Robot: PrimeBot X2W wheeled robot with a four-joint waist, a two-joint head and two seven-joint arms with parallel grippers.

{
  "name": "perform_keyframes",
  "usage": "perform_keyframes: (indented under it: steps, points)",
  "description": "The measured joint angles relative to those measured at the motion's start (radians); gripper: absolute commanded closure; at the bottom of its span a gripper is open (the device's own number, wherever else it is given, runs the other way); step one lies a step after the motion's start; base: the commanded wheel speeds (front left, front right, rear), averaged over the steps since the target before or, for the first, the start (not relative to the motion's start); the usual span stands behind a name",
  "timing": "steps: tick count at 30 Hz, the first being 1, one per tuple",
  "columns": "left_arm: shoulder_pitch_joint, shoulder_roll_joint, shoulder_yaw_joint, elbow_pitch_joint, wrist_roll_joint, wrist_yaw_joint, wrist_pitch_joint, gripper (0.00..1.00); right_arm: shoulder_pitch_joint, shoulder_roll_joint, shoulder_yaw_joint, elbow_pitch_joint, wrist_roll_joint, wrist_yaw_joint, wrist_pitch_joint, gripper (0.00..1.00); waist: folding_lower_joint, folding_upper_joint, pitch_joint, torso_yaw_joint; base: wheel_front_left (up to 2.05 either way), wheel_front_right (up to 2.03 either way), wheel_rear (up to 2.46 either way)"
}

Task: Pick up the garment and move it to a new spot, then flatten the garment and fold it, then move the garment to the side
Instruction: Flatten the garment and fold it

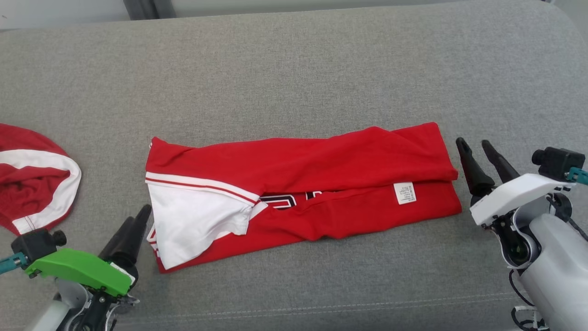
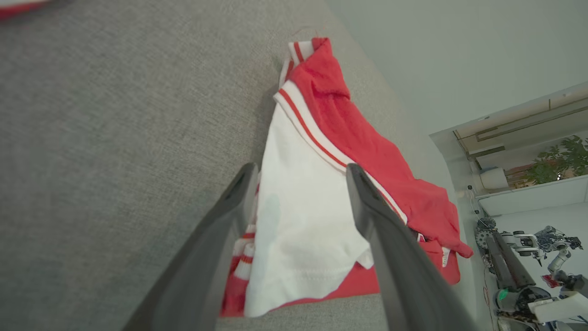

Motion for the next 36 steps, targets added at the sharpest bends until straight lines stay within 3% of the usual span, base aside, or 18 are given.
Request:
perform_keyframes:
  steps: [10, 19, 22, 27, 29, 36]
  points:
    - [-0.05, 0.044, -0.027, -0.05, 0.251, 0.0, -0.138, 0.0, 0.005, 0.006, -0.13, -0.116, -0.055, 0.0, 0.0, 0.0, 0.0, 0.0, -0.015, -0.004, 0.0, 0.0, 0.0]
    - [-0.049, 0.025, -0.004, -0.03, 0.386, 0.002, -0.15, 0.0, 0.046, 0.058, -0.174, -0.249, -0.126, 0.0, 0.0, 0.0, 0.0, 0.0, -0.042, -0.014, 0.0, 0.0, 0.0]
    - [-0.049, 0.021, 0.012, -0.028, 0.454, 0.021, -0.15, 0.0, 0.078, 0.063, -0.193, -0.275, -0.151, 0.0, 0.0, 0.0, 0.0, 0.0, -0.054, -0.02, 0.0, 0.0, 0.0]
    - [-0.048, -0.026, 0.123, -0.04, 0.536, 0.058, -0.149, 0.0, 0.125, 0.077, -0.251, -0.299, -0.222, -0.029, 0.0, 0.0, 0.0, 0.0, -0.07, -0.028, 0.0, 0.0, 0.0]
    - [-0.047, -0.037, 0.148, -0.055, 0.631, 0.075, -0.149, 0.0, 0.154, 0.1, -0.262, -0.325, -0.26, -0.048, 0.0, 0.0, 0.0, 0.0, -0.08, -0.031, 0.0, 0.0, 0.0]
    - [0.001, -0.102, 0.213, -0.085, 0.744, 0.098, -0.149, 0.0, 0.213, 0.133, -0.263, -0.385, -0.336, -0.065, 0.0, 0.0, 0.0, 0.0, -0.103, -0.039, 0.0, 0.0, 0.0]
